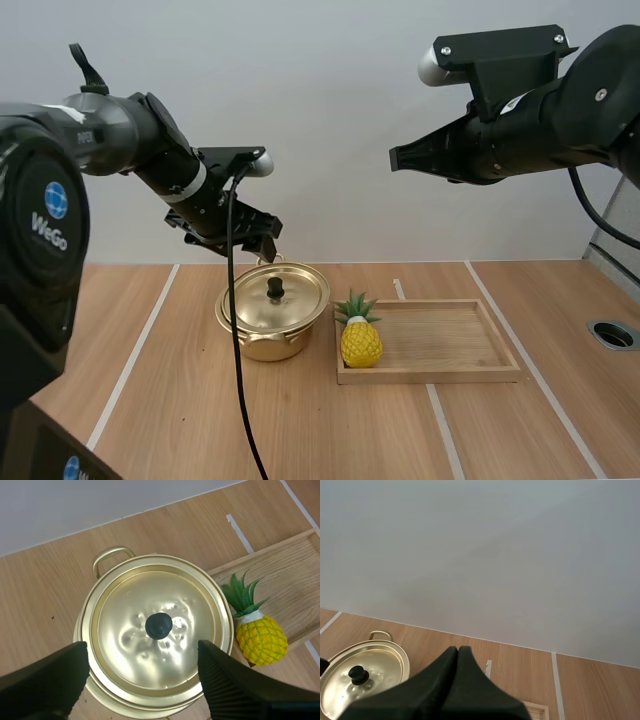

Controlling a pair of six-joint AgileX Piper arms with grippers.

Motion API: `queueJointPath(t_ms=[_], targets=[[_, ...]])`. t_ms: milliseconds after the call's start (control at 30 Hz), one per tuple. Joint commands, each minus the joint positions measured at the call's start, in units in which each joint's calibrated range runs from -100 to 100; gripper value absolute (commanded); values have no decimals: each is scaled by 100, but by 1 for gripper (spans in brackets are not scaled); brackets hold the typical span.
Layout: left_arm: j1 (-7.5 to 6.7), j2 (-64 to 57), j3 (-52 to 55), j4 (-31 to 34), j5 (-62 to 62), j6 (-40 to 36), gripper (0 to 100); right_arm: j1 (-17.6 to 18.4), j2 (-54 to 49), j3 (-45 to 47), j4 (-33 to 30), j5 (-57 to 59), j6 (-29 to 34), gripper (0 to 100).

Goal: Open the pot, put the pineapple inside, and close it

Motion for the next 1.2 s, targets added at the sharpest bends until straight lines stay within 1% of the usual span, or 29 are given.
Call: queueJointPath(t_ms=[0,100,267,333,567,833,1167], targets=[[-16,172,19,-192,-62,38,100,-18,-17,-64,64,21,-44,0],[-47,300,19,-233,-62,106,100,-18,-17,-64,136,21,-44,0],[-272,470,19,-212,-83,117,100,-18,-17,-64,136,21,-44,0],[-321,505,19,-212,-194,117,100,-18,-17,-64,136,21,-44,0],[-327,733,19,-72,-270,117,100,-18,-17,-64,103,21,-44,0],[-327,1100,19,-74,-345,117,100,-18,-17,-64,133,123,-44,0],[-327,1197,19,-126,-841,256,100,-18,-17,-64,132,218,-44,0]])
